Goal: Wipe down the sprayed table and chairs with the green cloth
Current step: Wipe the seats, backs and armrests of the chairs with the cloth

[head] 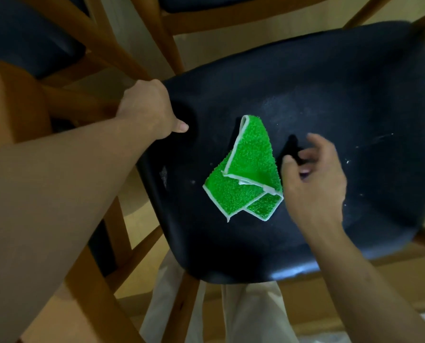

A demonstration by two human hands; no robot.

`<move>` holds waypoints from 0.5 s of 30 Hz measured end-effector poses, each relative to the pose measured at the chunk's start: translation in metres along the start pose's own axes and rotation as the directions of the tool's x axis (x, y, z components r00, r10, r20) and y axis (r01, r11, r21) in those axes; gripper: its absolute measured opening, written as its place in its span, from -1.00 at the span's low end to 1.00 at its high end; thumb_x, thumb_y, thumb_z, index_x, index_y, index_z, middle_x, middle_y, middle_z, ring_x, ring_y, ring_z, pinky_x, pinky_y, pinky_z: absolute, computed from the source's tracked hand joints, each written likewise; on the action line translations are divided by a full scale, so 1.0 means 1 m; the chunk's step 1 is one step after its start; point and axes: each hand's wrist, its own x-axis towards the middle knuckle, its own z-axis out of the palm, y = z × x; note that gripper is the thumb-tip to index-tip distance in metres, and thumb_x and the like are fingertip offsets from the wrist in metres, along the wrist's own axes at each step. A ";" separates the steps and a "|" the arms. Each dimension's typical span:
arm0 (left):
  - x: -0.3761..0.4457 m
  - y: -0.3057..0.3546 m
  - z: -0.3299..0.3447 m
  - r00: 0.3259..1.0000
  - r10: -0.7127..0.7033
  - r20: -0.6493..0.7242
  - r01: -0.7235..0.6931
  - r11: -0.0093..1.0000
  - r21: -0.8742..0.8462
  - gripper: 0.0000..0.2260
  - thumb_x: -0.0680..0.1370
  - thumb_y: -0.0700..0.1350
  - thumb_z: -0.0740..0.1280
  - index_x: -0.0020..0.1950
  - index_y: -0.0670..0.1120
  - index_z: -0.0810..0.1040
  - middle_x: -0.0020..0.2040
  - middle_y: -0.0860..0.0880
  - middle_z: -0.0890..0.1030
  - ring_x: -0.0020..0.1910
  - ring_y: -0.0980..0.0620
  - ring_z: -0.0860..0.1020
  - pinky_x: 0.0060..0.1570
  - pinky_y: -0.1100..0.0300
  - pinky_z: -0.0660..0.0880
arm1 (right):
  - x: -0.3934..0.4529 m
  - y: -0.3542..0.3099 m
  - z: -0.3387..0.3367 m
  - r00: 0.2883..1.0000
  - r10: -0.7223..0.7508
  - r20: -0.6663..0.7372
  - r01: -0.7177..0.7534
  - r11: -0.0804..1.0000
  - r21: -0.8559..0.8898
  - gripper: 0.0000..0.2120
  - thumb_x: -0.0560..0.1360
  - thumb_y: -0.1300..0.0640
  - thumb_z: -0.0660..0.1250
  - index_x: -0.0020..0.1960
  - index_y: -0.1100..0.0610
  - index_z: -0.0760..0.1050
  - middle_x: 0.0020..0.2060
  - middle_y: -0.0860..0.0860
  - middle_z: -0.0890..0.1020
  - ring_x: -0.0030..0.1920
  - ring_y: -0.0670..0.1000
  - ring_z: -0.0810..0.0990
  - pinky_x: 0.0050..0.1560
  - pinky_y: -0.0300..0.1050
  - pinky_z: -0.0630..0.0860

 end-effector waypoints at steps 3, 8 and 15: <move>-0.001 0.000 0.000 1.000 0.023 -0.005 -0.023 1.000 0.019 -0.25 0.30 0.19 0.55 0.23 -0.32 0.46 0.12 -0.30 0.57 0.05 -0.27 0.57 -0.25 0.03 0.42 | -0.017 -0.013 0.014 0.937 -0.225 0.268 0.295 0.920 -0.257 -0.32 0.34 -0.08 0.51 0.37 0.07 0.37 0.20 0.10 0.44 0.13 0.11 0.45 0.14 -0.04 0.43; -0.001 0.001 0.000 1.000 0.018 0.001 -0.019 1.000 0.017 -0.25 0.31 0.18 0.55 0.25 -0.31 0.45 0.13 -0.29 0.56 0.07 -0.27 0.57 -0.22 0.03 0.42 | -0.007 -0.011 0.023 0.937 -0.310 0.161 0.348 0.873 -0.342 -0.79 0.43 0.18 0.42 0.05 0.21 0.63 0.09 0.21 0.54 -0.01 0.24 0.52 -0.02 0.08 0.49; -0.001 0.004 0.000 1.000 0.019 -0.006 -0.019 1.000 0.015 -0.28 0.31 0.18 0.55 0.21 -0.32 0.47 0.08 -0.30 0.58 0.01 -0.27 0.58 -0.35 0.06 0.37 | 0.021 0.010 -0.021 0.901 0.235 -0.364 -0.231 0.971 0.057 -0.63 0.42 0.16 0.23 0.21 0.21 0.45 0.14 0.11 0.50 0.07 0.10 0.52 0.14 -0.14 0.42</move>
